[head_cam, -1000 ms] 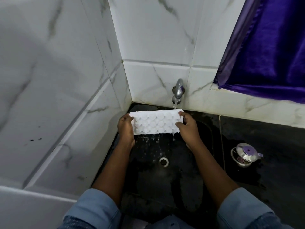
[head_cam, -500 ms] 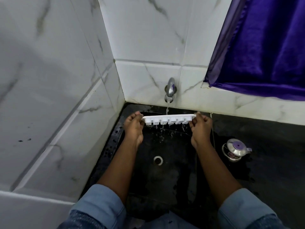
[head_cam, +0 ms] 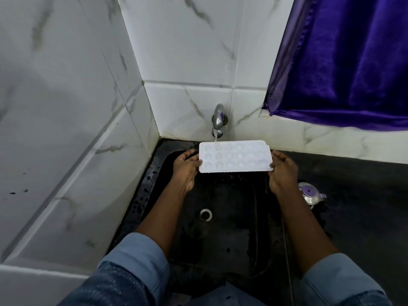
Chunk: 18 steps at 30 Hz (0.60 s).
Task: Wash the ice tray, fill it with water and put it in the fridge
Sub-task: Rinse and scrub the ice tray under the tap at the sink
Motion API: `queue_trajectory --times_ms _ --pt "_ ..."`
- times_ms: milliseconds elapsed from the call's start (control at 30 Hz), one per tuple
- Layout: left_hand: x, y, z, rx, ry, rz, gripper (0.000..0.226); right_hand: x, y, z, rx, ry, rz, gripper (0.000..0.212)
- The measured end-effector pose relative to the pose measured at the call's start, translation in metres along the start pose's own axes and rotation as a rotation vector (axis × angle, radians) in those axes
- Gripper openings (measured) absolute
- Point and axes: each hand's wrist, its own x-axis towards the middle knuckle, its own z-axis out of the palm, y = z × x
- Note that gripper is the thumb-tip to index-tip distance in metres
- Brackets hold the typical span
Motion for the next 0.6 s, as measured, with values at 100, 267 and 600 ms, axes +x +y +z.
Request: queue_trajectory --times_ms 100,267,600 --pt "0.0 -0.001 0.019 0.099 -0.017 -0.018 0.043 0.007 -0.006 -0.012 -0.079 0.02 -0.072 0.04" --pt "0.003 -0.005 0.051 0.132 -0.053 -0.059 0.03 0.018 -0.012 -0.037 -0.134 0.007 -0.09 0.035" --pt "0.006 0.005 0.061 0.082 -0.008 -0.13 0.054 0.014 0.014 -0.044 -0.242 0.11 -0.08 0.03"
